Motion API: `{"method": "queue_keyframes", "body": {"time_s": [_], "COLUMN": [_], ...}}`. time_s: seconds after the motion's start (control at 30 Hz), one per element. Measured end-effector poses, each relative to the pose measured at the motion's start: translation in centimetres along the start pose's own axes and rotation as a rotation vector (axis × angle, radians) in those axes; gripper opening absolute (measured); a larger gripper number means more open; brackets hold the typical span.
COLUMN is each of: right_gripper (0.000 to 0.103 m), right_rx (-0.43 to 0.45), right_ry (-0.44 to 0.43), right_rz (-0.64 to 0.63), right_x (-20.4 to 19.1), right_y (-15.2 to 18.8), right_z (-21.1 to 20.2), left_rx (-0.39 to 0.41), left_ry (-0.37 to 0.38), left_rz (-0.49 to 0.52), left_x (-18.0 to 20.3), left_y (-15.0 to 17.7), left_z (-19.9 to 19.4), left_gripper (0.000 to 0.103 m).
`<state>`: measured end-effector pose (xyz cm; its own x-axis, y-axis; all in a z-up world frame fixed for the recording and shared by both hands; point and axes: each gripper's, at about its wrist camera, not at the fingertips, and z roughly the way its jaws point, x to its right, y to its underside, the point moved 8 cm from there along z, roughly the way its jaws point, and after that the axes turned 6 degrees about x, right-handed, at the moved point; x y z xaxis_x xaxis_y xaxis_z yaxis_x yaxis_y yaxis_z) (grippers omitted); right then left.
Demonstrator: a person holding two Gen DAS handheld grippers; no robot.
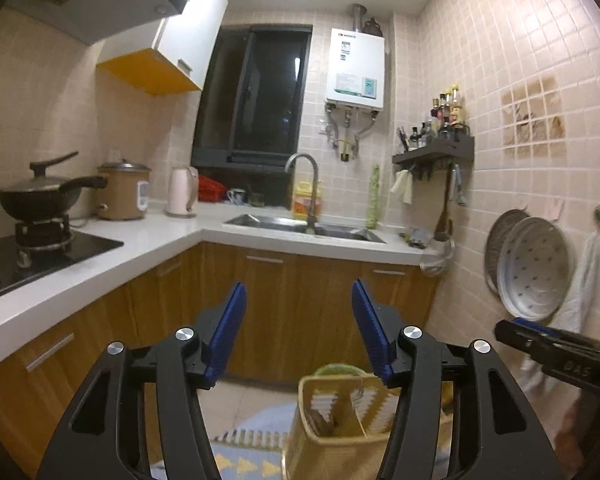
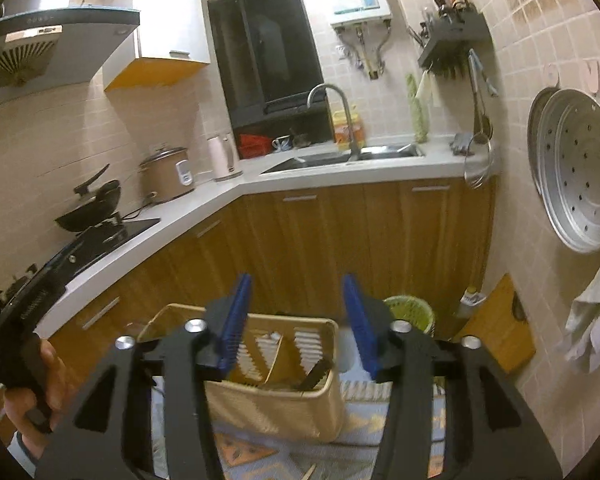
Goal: Organize utensils
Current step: 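Lift both spoons over the utensil holder and open both tools to drop them, then grasp a clear spoon with the left tool while the right grasps the black ladle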
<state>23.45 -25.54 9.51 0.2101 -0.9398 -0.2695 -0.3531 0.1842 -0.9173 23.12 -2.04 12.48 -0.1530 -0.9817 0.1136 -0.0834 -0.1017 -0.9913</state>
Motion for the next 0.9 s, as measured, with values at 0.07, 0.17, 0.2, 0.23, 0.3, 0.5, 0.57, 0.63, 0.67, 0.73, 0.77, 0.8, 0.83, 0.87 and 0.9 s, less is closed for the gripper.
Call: {"method": "queue_keyframes", "body": {"time_s": [0.07, 0.17, 0.2, 0.23, 0.3, 0.5, 0.57, 0.63, 0.67, 0.73, 0.77, 0.8, 0.83, 0.87, 0.9], "right_gripper": [0.046, 0.046, 0.046, 0.046, 0.045, 0.045, 0.045, 0.045, 0.045, 0.045, 0.044, 0.042, 0.042, 0.040, 0.038], "right_rx": [-0.041, -0.109, -0.138, -0.170, -0.237, -0.546, -0.617, -0.653, -0.672, -0.703, -0.717, -0.733, -0.745, -0.762, -0.771], "right_ry": [-0.021, -0.029, -0.031, -0.032, -0.038, -0.120, -0.109, -0.086, -0.075, -0.061, -0.056, -0.050, -0.048, -0.050, -0.053], "right_rz": [0.029, 0.035, 0.029, 0.025, 0.031, 0.144, 0.140, 0.124, 0.119, 0.116, 0.114, 0.113, 0.114, 0.116, 0.116], "right_x": [-0.2, -0.8, -1.1, -1.3, -1.7, -2.9, -3.3, -3.5, -3.6, -3.8, -3.9, -4.0, -3.9, -4.1, -4.0], "right_y": [0.1, 0.5, 0.9, 1.3, 2.5, 10.1, 12.8, 14.4, 15.3, 16.5, 17.1, 17.5, 17.7, 18.3, 18.5], "right_z": [-0.9, -2.4, -2.9, -3.3, -3.6, -3.7, -3.9, -4.0, -4.0, -3.9, -4.0, -4.1, -4.1, -4.1, -4.0], "left_rx": [-0.047, -0.141, -0.172, -0.211, -0.287, -0.661, -0.738, -0.821, -0.845, -0.880, -0.895, -0.909, -0.925, -0.930, -0.932], "left_ry": [0.023, 0.086, 0.096, 0.109, 0.143, 0.272, 0.283, 0.300, 0.302, 0.290, 0.285, 0.286, 0.285, 0.284, 0.288], "left_rz": [-0.013, 0.008, 0.025, 0.042, 0.051, 0.072, 0.090, 0.098, 0.104, 0.138, 0.150, 0.158, 0.172, 0.185, 0.199], "left_x": [-0.2, 0.0, 0.1, 0.2, 0.4, 1.4, 1.4, 1.4, 1.4, 1.2, 1.1, 1.2, 1.2, 1.4, 1.6], "left_y": [-0.3, -0.1, 0.1, 0.6, 1.9, 11.6, 14.6, 17.7, 18.6, 20.3, 21.0, 21.4, 22.2, 22.5, 22.9], "left_z": [-1.0, -2.8, -3.3, -4.0, -4.8, -6.3, -6.8, -7.3, -7.4, -7.4, -7.5, -7.5, -7.5, -7.6, -7.7], "left_gripper": [0.053, 0.053, 0.053, 0.053, 0.053, 0.045, 0.039, 0.035, 0.035, 0.035, 0.035, 0.035, 0.034, 0.031, 0.029]}}
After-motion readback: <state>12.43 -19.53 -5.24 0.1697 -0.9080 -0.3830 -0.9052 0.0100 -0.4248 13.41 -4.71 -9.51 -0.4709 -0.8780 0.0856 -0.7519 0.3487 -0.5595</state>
